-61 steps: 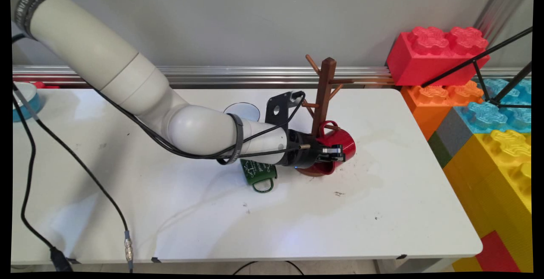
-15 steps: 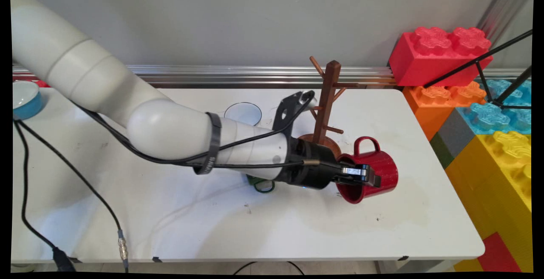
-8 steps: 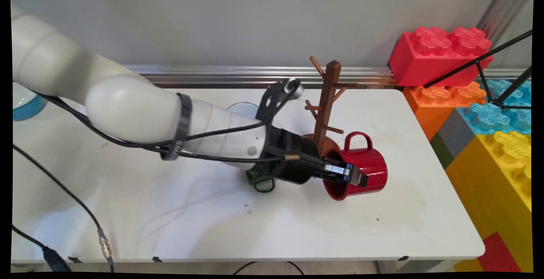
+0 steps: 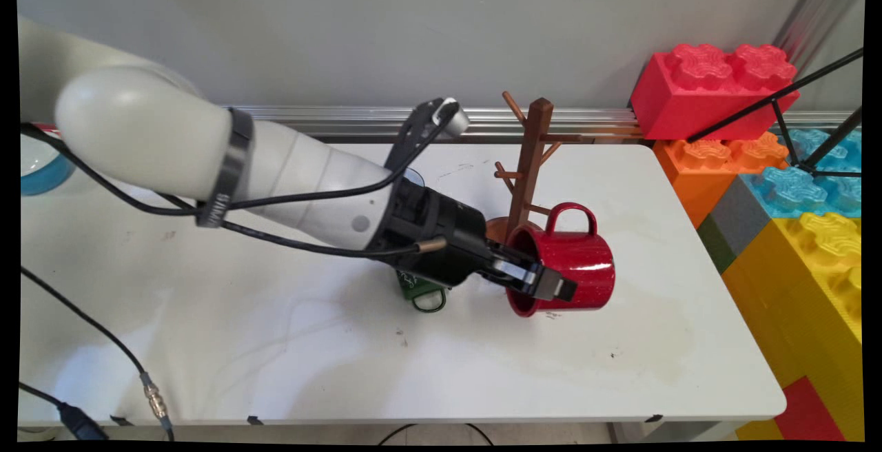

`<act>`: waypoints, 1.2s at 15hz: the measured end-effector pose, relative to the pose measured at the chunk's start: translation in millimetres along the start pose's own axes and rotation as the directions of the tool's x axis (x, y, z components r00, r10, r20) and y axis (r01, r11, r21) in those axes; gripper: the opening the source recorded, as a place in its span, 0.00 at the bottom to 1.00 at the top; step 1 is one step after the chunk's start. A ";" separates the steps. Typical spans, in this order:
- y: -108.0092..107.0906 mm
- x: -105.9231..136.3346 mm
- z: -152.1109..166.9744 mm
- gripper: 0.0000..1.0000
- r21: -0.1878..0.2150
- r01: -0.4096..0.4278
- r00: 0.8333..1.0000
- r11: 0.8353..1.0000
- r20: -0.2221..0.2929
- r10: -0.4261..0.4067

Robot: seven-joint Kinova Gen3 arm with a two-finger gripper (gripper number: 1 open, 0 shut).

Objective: Place the picked object on the table

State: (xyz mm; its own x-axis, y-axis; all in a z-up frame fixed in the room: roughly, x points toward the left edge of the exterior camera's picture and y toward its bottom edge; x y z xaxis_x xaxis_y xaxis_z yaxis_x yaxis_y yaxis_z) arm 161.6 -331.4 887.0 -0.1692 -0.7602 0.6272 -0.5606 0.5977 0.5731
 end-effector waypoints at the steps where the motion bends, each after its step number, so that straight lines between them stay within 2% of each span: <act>1: 1.5 2.5 -5.3 0.00 0.001 -0.024 1.000 1.000 0.008 0.024; 6: 8.4 20.0 -34.4 0.00 0.023 -0.158 0.985 0.987 0.067 0.156; 9: 11.1 28.3 -47.5 0.00 0.041 -0.202 0.975 0.978 0.104 0.197; 12: 13.6 37.1 -65.0 0.00 0.066 -0.249 0.959 0.966 0.158 0.236; 18: 14.7 52.7 -98.0 0.00 0.125 -0.331 0.915 0.935 0.283 0.287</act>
State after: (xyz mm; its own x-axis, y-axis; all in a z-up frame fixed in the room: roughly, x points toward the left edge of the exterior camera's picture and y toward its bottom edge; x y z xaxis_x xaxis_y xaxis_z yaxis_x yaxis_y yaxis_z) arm 223.9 -337.7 980.2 -0.5446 -0.5966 0.5895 -0.5696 0.7790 0.2622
